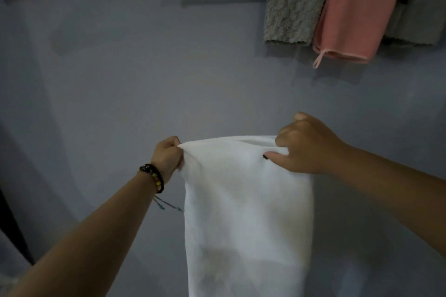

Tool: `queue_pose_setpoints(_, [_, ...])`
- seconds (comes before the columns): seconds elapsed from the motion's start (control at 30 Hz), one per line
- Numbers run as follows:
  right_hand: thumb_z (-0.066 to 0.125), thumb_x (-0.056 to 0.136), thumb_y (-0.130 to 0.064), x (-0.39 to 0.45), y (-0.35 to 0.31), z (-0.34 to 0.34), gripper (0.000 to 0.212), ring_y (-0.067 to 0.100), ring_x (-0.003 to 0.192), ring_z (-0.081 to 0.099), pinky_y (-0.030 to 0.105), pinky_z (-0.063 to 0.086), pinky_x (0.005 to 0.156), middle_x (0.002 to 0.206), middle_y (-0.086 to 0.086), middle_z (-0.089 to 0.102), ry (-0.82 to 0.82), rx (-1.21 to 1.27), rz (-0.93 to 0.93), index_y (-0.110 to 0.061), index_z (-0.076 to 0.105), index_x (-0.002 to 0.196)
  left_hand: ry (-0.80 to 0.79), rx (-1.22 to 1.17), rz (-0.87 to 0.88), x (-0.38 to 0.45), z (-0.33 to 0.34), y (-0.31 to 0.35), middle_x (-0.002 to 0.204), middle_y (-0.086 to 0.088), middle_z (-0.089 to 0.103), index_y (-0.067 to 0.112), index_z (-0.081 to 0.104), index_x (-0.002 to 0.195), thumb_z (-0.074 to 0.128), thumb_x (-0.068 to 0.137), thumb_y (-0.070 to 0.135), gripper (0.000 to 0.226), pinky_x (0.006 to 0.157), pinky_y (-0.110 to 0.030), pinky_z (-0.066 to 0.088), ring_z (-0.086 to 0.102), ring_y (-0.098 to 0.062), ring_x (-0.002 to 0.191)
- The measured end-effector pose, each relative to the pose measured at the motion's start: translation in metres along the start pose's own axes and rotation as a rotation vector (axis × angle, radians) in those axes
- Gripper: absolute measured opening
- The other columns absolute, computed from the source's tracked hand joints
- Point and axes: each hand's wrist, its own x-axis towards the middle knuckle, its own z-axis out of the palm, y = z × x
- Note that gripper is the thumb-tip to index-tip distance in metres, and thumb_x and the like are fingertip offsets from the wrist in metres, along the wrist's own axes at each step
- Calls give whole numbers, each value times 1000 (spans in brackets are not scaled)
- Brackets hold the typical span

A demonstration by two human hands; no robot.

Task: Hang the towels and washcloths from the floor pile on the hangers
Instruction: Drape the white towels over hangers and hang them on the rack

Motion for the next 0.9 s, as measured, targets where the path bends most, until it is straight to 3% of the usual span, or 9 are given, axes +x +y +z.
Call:
queue_pose_setpoints(0.1, [63,76,-45,-16,5,6,46,26,40,49,31,30,60,43,2,52,-86,22,-51,-16,48,43,82,336,117,4,-9,5,56,-2,36,14,36,53,33,63,-17,33,50,-21,25,34,-18,56])
queue_pose_setpoints(0.2, [62,77,-49,-26,13,9,44,26,44,51,28,32,59,46,0,53,-176,61,47,-20,49,47,110,384,161,-1,0,15,60,-3,40,12,41,58,35,66,-14,27,52,-25,26,36,-19,60])
queue_pose_setpoints(0.3, [68,79,-52,-28,18,-3,34,22,67,49,26,26,58,59,-6,49,-331,184,375,-26,48,87,128,267,180,-9,11,30,67,-3,50,13,46,65,34,71,-11,27,53,-25,36,43,-17,62])
queue_pose_setpoints(0.37, [66,82,-51,-29,22,-5,50,23,79,55,28,31,66,71,-3,58,-439,148,443,-25,46,119,144,159,185,-13,15,38,72,-2,51,16,43,67,31,69,-10,30,56,-27,38,44,-16,64])
queue_pose_setpoints(0.5, [58,90,-46,-23,22,-2,25,25,98,61,30,37,79,99,2,68,-474,-57,441,-21,55,88,179,-34,163,-19,26,49,66,1,44,18,43,69,29,73,-5,27,54,-26,34,39,-16,59])
queue_pose_setpoints(0.63, [57,90,-37,-13,25,2,13,23,97,61,35,33,83,95,-4,68,-420,-65,545,-25,63,90,240,-117,300,-26,26,60,66,3,48,17,49,66,40,73,21,12,59,-28,36,43,-13,61])
queue_pose_setpoints(0.7, [56,91,-35,-10,28,4,12,22,97,60,35,30,81,94,-5,67,-349,-22,581,-27,65,94,226,-78,380,-28,21,66,71,1,54,21,51,68,52,74,45,26,62,-27,39,47,-13,66])
queue_pose_setpoints(0.8, [56,91,-32,-6,41,5,12,21,97,57,34,27,76,95,-4,66,-274,29,597,-29,67,93,53,144,466,-36,13,78,69,3,57,24,57,74,68,59,65,46,56,-19,41,50,-6,59])
queue_pose_setpoints(0.9, [58,90,-31,-4,58,2,13,21,100,56,34,30,80,97,-4,66,-295,51,600,-28,71,93,-236,531,512,-40,3,92,66,11,58,30,64,75,82,47,58,44,54,-12,40,53,0,58])
